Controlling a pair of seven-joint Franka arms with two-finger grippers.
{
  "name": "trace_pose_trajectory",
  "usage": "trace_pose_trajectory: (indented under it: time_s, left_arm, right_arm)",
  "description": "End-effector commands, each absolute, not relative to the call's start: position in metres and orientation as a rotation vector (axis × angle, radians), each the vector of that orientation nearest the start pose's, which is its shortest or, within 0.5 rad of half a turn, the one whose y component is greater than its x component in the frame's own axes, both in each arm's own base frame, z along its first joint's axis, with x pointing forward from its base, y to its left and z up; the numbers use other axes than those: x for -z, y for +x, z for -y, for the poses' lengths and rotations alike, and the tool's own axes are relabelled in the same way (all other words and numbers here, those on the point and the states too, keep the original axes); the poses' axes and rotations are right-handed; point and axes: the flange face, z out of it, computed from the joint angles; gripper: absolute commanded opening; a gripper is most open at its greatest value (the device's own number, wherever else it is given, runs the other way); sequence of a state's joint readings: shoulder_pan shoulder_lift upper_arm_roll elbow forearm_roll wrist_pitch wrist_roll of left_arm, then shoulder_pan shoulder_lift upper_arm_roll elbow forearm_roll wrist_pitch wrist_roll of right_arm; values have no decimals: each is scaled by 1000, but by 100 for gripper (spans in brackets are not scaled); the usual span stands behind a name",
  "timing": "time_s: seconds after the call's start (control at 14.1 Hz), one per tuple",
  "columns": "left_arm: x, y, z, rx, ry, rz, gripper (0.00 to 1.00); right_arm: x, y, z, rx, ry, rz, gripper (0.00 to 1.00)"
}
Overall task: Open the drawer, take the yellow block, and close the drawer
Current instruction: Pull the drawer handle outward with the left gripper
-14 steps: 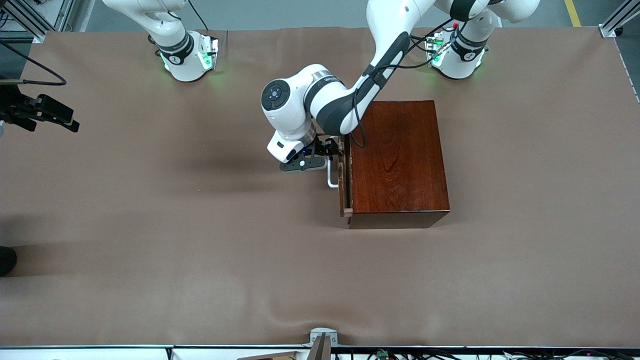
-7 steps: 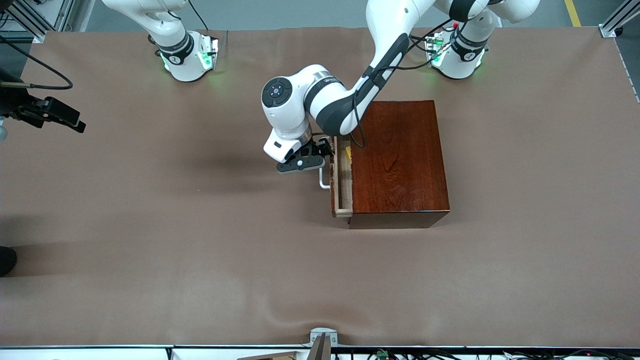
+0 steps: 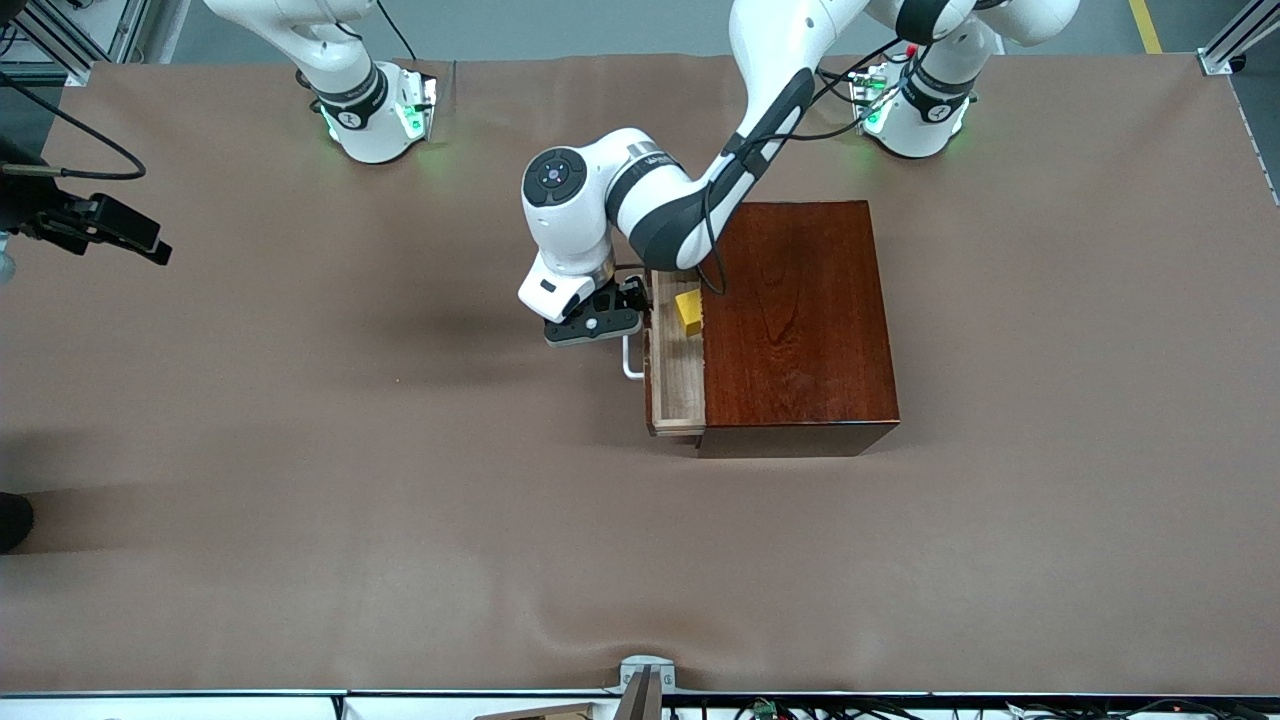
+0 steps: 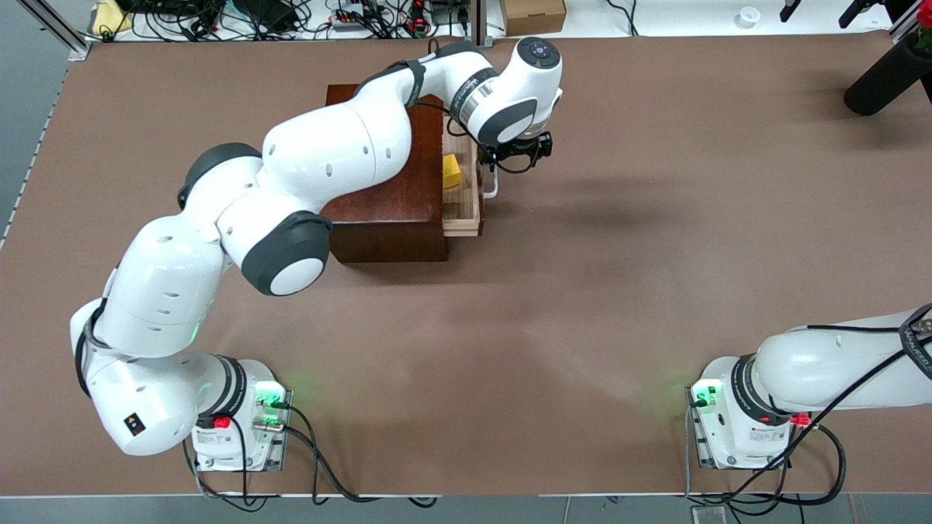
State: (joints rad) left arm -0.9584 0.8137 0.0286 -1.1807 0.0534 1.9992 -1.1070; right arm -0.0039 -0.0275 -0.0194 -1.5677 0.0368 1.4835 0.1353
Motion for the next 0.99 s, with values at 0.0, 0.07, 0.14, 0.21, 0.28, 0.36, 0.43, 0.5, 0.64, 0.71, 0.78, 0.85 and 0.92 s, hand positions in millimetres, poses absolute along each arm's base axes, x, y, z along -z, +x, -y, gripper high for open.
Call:
trace_pose_trajectory:
  time_s: [0.0, 0.07, 0.14, 0.21, 0.28, 0.36, 0.43, 0.5, 0.64, 0.71, 0.78, 0.85, 0.92]
  left_arm:
    - [-296, 438, 643, 117, -3167, 287, 100]
    - [-294, 438, 644, 117, -3167, 289, 100]
    - [-293, 436, 646, 115, -3168, 285, 100]
    - [-295, 437, 647, 121, -3174, 288, 100]
    - [-296, 437, 648, 123, -3177, 288, 100]
    - [-297, 437, 649, 124, -3180, 292, 100]
    - [-298, 435, 651, 123, -3190, 306, 100]
    - [-300, 436, 653, 136, -3204, 334, 100]
    - [-298, 435, 654, 139, -3213, 342, 100]
    - [-299, 435, 656, 149, -3224, 343, 100]
    - [-300, 435, 658, 154, -3230, 343, 100]
    - [-300, 433, 659, 156, -3230, 340, 100]
    - [-303, 433, 659, 158, -3232, 340, 100]
  right_arm:
    - [-635, 536, 11, -97, -3082, -277, 100]
    - [-634, 537, 13, -99, -3081, -282, 100]
    - [-633, 536, 13, -102, -3081, -284, 100]
    - [-634, 537, 13, -99, -3081, -284, 100]
    - [-633, 536, 13, -102, -3081, -284, 100]
    - [-633, 536, 13, -102, -3081, -284, 100]
    - [-633, 537, 13, -102, -3081, -284, 100]
    - [-631, 538, 13, -109, -3081, -285, 100]
    - [-631, 538, 15, -106, -3081, -289, 100]
    - [-631, 538, 15, -106, -3082, -290, 100]
    - [-631, 538, 15, -106, -3082, -290, 100]
    - [-631, 538, 15, -106, -3082, -290, 100]
    - [-631, 538, 15, -104, -3082, -287, 100]
